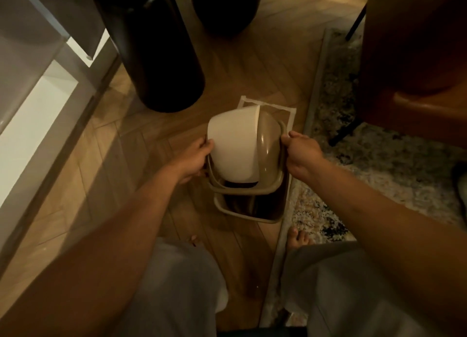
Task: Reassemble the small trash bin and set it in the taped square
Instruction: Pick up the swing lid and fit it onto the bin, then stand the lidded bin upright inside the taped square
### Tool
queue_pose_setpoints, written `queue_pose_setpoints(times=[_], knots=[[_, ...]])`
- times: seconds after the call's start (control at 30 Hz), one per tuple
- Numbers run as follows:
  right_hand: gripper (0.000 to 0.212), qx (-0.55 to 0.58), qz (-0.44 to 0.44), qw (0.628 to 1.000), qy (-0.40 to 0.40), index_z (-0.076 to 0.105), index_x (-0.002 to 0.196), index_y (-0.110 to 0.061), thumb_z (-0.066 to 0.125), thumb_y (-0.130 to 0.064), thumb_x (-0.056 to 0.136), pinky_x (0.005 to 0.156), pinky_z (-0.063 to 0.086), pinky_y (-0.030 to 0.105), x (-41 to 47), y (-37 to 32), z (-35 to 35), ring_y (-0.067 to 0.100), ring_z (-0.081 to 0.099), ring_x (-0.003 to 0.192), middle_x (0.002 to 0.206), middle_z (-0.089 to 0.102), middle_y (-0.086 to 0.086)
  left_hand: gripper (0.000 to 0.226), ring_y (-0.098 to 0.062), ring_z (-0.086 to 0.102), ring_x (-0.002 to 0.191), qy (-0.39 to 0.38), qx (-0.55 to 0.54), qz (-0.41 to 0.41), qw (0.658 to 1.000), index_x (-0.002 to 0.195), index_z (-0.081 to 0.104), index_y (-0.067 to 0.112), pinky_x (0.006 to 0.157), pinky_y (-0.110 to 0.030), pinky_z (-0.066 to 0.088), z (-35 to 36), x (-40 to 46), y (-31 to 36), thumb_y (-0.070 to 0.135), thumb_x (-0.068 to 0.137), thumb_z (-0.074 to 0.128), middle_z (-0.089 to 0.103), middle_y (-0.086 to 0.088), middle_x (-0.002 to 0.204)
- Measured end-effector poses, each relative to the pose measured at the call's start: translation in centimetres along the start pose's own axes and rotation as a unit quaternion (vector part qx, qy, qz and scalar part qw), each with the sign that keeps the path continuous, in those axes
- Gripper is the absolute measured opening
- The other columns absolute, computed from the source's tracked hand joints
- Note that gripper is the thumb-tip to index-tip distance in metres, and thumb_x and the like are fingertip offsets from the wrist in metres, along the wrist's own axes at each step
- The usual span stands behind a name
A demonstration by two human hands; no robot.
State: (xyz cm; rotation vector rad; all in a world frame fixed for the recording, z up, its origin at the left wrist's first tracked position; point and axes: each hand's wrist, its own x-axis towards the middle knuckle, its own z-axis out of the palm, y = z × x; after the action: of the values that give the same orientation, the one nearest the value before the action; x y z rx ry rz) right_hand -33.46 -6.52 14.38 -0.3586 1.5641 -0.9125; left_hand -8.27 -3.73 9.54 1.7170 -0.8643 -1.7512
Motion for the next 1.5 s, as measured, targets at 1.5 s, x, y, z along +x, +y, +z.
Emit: queue_pose_setpoints(times=[1.5], knots=[[0.048, -0.528, -0.096, 0.815, -0.219, 0.06, 0.108, -0.03, 0.04, -0.071, 0.093, 0.066, 0.05, 0.025, -0.4, 4.1, -8.3, 0.011, 0.066, 0.089, 0.1, 0.066, -0.01, 0.077, -0.009, 0.053, 0.108, -0.068, 0.308, 0.05, 0.948, 0.149, 0.035, 0.017, 0.081, -0.026, 0.048, 2.0, -1.8, -0.1, 0.019, 0.084, 0.076, 0.049, -0.005, 0.144]])
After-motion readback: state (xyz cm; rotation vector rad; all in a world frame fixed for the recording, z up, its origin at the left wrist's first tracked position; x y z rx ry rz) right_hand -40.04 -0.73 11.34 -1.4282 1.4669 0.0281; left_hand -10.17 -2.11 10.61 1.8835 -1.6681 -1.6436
